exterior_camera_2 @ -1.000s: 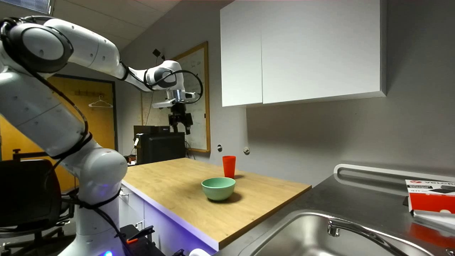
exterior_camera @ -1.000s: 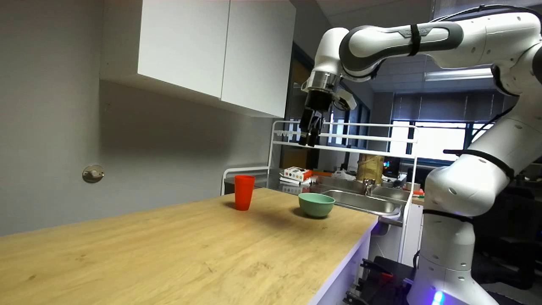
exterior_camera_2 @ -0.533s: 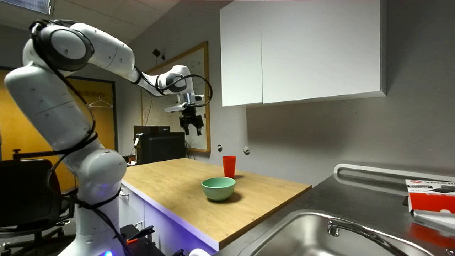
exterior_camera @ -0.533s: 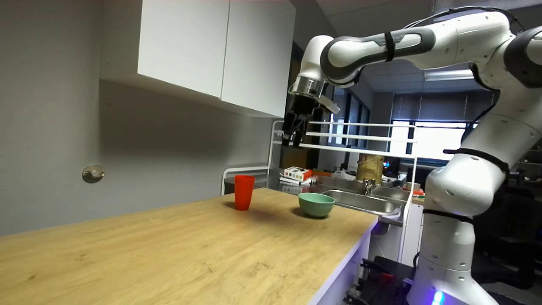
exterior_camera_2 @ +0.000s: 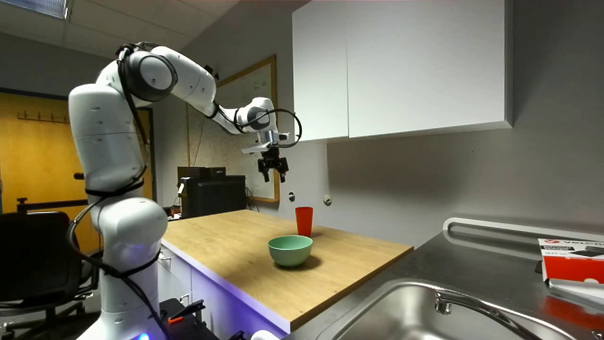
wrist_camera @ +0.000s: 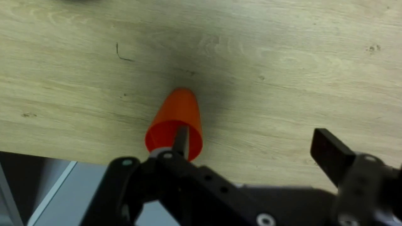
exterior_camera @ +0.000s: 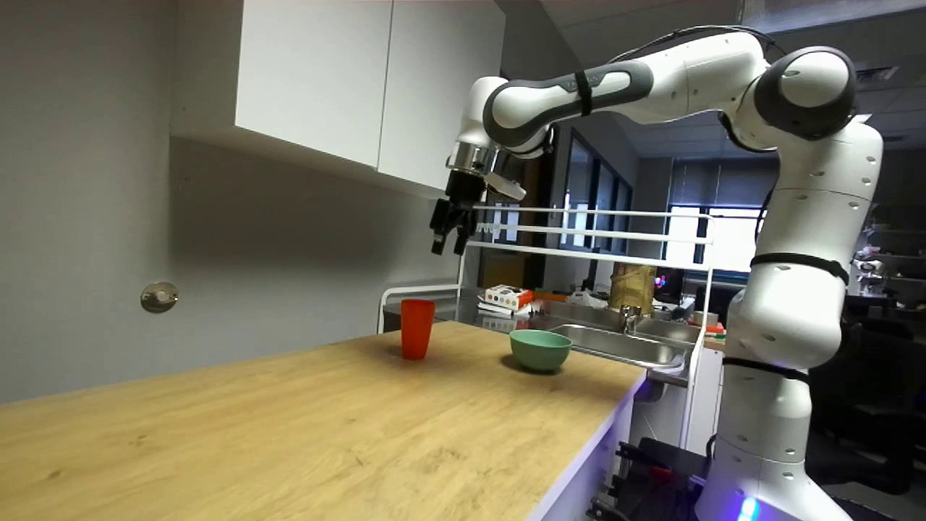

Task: Pick up the orange cup and pour the contents into the green bowl

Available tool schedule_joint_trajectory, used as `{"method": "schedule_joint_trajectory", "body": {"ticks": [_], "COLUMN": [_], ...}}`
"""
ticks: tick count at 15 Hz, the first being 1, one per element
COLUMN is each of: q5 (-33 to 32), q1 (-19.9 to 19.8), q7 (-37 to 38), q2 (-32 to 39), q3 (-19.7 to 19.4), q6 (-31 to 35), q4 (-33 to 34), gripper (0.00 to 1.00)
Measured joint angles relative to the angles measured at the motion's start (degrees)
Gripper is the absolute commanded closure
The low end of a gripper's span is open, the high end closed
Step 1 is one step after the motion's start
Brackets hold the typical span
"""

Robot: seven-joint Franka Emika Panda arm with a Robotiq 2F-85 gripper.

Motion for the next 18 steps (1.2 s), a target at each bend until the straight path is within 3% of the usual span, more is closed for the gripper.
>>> {"method": "schedule_joint_trajectory", "body": {"ticks": [9, 14, 18], "q5": [-0.70, -0.76, -0.53], "q1": [1.23, 2.35, 2.67], "q7": [5.13, 14.46, 17.79], "q2": [18.64, 25.66, 29.41], "q3": [-0.22, -1.54, -2.21], "q6": [-7.47, -14.30, -15.56], "q4": [20.47, 27.02, 30.39], "gripper": [0.00, 0.00, 0.00]}}
